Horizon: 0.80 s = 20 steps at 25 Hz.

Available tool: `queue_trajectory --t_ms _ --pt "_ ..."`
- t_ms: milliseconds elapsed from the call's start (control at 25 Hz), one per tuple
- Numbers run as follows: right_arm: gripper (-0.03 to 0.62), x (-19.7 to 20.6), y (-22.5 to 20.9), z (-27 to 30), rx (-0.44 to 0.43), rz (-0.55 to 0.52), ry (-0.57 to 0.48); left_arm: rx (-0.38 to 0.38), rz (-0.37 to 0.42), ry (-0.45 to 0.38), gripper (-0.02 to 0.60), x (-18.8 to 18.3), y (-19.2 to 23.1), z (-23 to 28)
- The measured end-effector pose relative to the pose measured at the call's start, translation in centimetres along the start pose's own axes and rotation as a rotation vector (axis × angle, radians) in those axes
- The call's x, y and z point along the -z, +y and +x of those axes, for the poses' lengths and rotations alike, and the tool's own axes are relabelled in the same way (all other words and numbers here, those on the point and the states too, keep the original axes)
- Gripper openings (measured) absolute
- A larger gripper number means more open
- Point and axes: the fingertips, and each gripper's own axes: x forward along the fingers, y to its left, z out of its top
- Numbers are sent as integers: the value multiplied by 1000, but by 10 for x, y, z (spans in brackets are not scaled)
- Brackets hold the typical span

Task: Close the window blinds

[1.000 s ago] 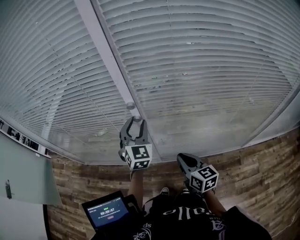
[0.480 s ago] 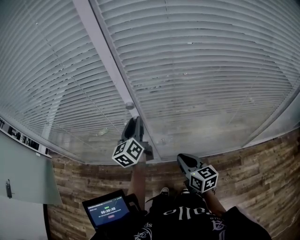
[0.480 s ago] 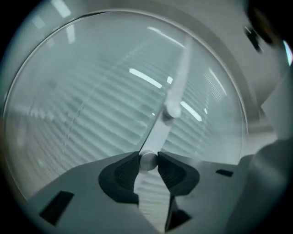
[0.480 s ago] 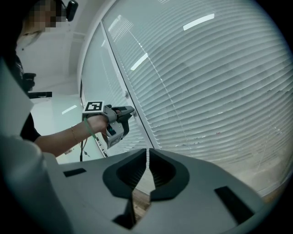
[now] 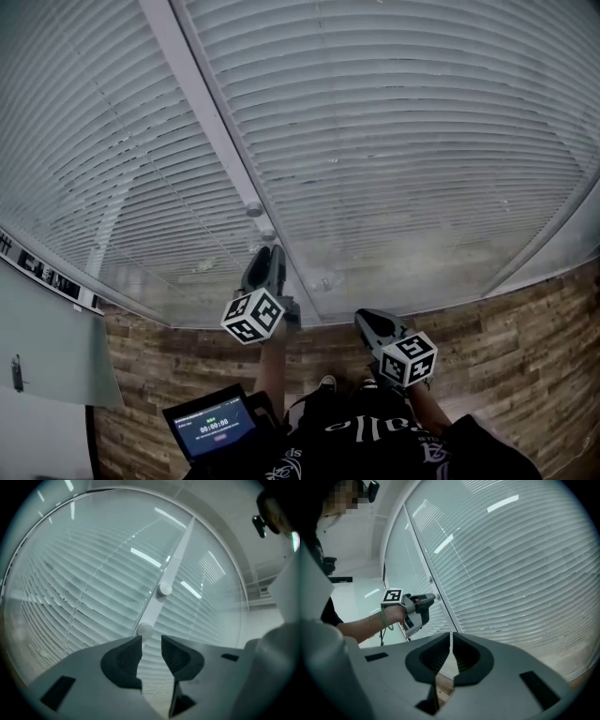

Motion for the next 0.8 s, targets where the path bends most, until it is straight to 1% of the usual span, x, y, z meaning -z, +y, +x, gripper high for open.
queue_trajectory --t_ms 120,160,240,320,360,480,600,720,800 --pt "32 4 3 -3 -23 -8 10 23 121 81 126 35 -16 -21" --pt "31 7 5 -4 -34 -9 17 34 148 109 112 48 -21 -30" --pt "32 12 11 -10 -58 -8 31 48 177 151 74 72 -33 -51" --pt "32 17 17 -16 -82 -5 45 43 190 171 24 87 -42 -75" --pt "32 21 20 -18 -95 -4 52 37 196 181 14 94 -45 -88" --pt "32 36 25 -21 -111 -7 77 25 207 232 6 117 -47 -122" --pt "32 47 38 -21 -116 -27 97 28 208 261 5 126 -43 -154" --pt "32 53 57 -22 -127 -47 103 58 209 284 5 129 -38 -181" --pt "32 61 69 -24 -115 -61 115 90 207 310 5 133 -37 -199"
